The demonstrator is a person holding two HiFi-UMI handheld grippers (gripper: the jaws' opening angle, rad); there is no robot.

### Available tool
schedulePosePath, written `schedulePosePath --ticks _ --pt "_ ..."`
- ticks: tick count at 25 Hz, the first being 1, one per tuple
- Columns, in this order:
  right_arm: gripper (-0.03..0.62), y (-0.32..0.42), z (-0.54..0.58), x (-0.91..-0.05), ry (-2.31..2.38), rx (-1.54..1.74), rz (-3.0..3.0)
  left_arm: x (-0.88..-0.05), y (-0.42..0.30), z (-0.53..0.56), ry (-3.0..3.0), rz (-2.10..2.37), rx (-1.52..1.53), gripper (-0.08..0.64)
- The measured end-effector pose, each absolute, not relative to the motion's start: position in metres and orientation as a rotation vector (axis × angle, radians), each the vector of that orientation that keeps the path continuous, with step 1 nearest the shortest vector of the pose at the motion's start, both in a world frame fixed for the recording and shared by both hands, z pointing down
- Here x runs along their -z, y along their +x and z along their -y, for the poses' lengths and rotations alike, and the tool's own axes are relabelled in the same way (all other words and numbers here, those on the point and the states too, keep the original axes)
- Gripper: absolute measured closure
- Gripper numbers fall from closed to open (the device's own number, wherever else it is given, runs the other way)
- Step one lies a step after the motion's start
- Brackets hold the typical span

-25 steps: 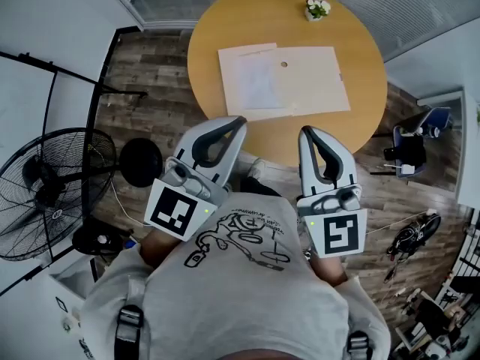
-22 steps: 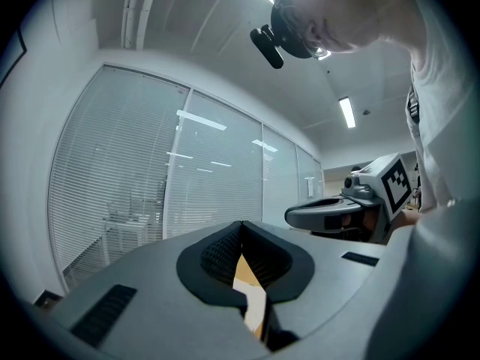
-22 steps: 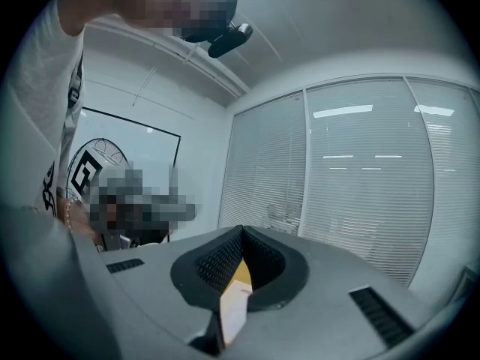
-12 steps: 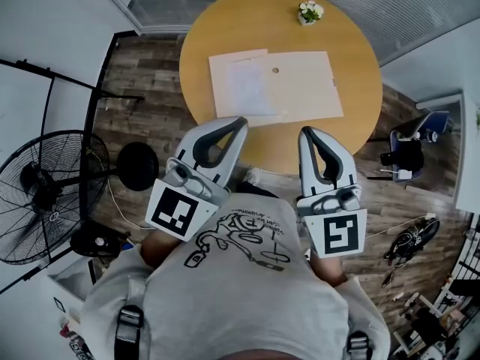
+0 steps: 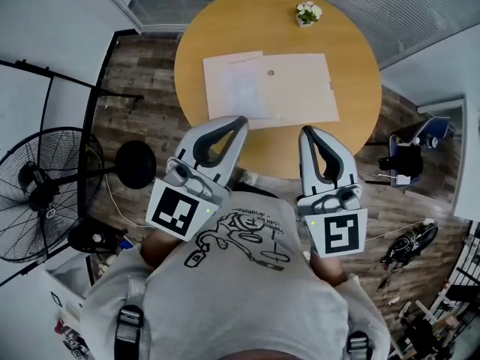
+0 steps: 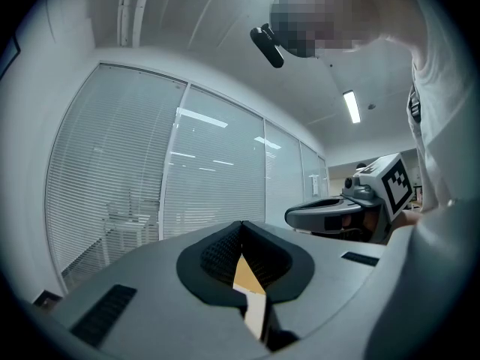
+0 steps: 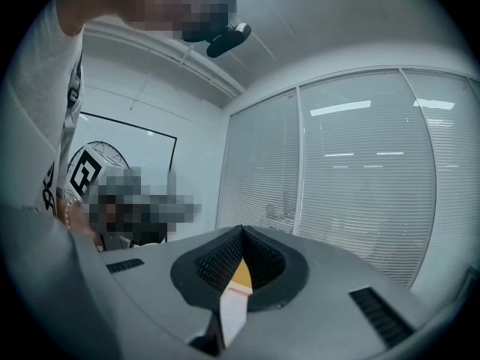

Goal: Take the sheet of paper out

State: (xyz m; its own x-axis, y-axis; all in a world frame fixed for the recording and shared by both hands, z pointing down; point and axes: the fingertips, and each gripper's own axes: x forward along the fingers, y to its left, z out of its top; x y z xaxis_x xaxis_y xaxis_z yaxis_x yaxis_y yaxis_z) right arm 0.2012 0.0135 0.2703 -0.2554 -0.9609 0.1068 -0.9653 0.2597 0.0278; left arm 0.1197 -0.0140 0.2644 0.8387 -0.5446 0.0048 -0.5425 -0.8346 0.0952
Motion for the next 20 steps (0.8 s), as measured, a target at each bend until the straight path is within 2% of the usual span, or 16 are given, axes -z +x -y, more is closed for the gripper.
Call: schedulePosePath --ticks 20 --pt "0.584 0.222 -0.009 -0.278 1.811 -0.07 2.456 -0.267 0.143 0.015 2.919 0.911 0.031 0.54"
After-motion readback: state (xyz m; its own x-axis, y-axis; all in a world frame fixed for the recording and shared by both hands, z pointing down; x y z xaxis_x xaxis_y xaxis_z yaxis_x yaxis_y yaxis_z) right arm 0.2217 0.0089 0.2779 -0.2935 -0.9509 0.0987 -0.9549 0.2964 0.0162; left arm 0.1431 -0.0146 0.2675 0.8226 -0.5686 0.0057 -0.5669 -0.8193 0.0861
